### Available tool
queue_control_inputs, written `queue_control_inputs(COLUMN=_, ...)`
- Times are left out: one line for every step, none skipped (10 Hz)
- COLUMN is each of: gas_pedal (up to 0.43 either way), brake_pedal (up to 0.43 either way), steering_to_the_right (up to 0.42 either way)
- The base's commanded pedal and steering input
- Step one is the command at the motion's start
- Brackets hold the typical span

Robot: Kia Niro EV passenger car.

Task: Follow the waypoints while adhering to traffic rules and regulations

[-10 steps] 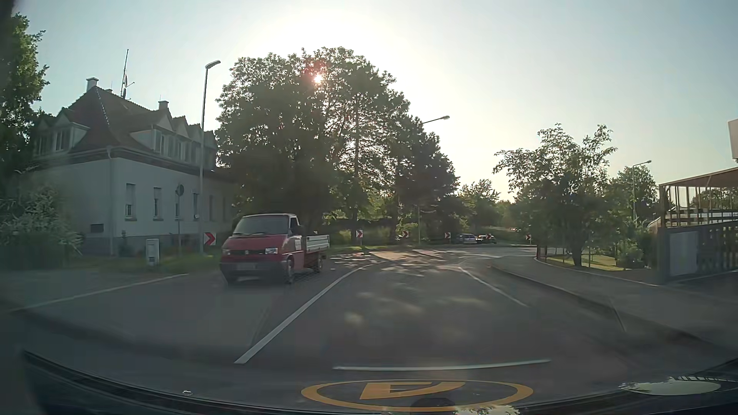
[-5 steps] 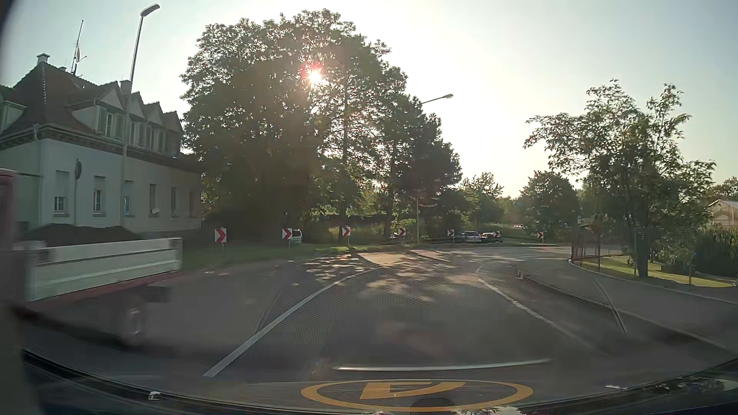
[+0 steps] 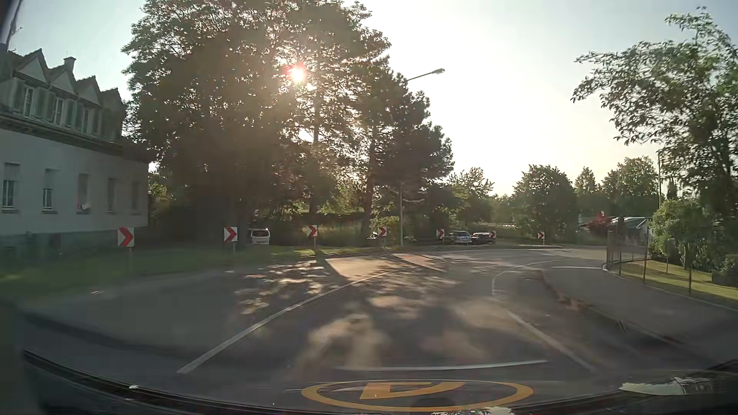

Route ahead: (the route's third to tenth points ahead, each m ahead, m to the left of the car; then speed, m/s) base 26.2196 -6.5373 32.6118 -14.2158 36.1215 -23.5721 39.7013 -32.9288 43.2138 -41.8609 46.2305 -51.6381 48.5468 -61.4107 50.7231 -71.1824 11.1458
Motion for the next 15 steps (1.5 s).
queue_control_inputs(gas_pedal=0.039, brake_pedal=0.0, steering_to_the_right=0.061)
queue_control_inputs(gas_pedal=0.039, brake_pedal=0.0, steering_to_the_right=0.067)
queue_control_inputs(gas_pedal=0.039, brake_pedal=0.0, steering_to_the_right=0.075)
queue_control_inputs(gas_pedal=0.039, brake_pedal=0.0, steering_to_the_right=0.085)
queue_control_inputs(gas_pedal=0.039, brake_pedal=0.0, steering_to_the_right=0.096)
queue_control_inputs(gas_pedal=0.028, brake_pedal=0.0, steering_to_the_right=0.11)
queue_control_inputs(gas_pedal=0.028, brake_pedal=0.0, steering_to_the_right=0.122)
queue_control_inputs(gas_pedal=0.028, brake_pedal=0.0, steering_to_the_right=0.131)
queue_control_inputs(gas_pedal=0.028, brake_pedal=0.0, steering_to_the_right=0.137)
queue_control_inputs(gas_pedal=0.028, brake_pedal=0.0, steering_to_the_right=0.14)
queue_control_inputs(gas_pedal=0.028, brake_pedal=0.0, steering_to_the_right=0.143)
queue_control_inputs(gas_pedal=0.028, brake_pedal=0.0, steering_to_the_right=0.143)
queue_control_inputs(gas_pedal=0.028, brake_pedal=0.0, steering_to_the_right=0.143)
queue_control_inputs(gas_pedal=0.028, brake_pedal=0.0, steering_to_the_right=0.143)
queue_control_inputs(gas_pedal=0.028, brake_pedal=0.0, steering_to_the_right=0.143)
